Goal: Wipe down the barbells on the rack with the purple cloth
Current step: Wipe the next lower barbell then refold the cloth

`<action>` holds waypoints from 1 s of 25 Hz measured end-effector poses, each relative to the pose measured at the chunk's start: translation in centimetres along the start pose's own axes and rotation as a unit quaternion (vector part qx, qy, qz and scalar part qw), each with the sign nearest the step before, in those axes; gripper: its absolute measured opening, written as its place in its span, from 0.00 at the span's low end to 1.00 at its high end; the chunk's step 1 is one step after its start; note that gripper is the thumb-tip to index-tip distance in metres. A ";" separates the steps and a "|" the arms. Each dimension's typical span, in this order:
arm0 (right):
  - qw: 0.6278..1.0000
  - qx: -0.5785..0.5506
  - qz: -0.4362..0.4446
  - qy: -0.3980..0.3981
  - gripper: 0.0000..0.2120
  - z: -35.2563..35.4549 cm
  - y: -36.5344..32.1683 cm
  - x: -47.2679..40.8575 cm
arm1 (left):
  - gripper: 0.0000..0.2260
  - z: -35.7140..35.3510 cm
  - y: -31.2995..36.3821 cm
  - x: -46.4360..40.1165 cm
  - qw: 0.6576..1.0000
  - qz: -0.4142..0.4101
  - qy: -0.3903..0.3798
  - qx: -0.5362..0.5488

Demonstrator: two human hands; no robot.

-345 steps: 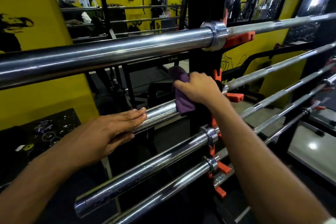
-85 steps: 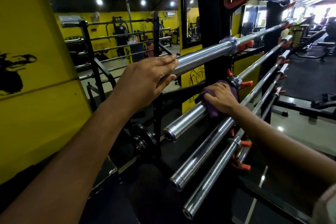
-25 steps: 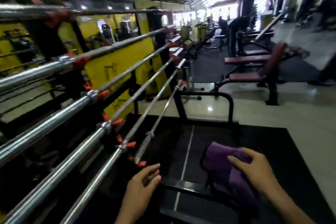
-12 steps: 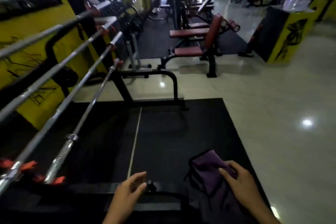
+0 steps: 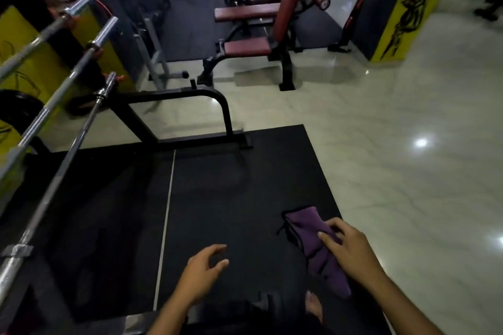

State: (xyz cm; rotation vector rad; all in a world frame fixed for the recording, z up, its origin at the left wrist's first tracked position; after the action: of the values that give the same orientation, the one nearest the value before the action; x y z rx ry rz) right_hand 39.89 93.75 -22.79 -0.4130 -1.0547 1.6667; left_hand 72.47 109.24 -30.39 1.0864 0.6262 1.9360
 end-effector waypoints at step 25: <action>0.987 -0.059 0.068 -0.137 0.20 1.3 -12.3 -46.1 | 0.30 6.2 14.5 -31.8 0.988 0.021 0.109 0.104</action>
State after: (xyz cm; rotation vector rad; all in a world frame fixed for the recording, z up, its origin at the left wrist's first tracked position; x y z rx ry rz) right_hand 63.29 52.17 -22.79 -0.3457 -1.3578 1.8246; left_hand 81.45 74.91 -31.32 1.0266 0.9512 2.0779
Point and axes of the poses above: each hand's wrist, its own x-axis away from the middle knuckle, its own z-axis out of the back of the hand, y = z × x, the point moved 4 cm from there along -x, towards the middle knuckle, and after that the axes turned 1 degree about -y, right-handed, at the moved point
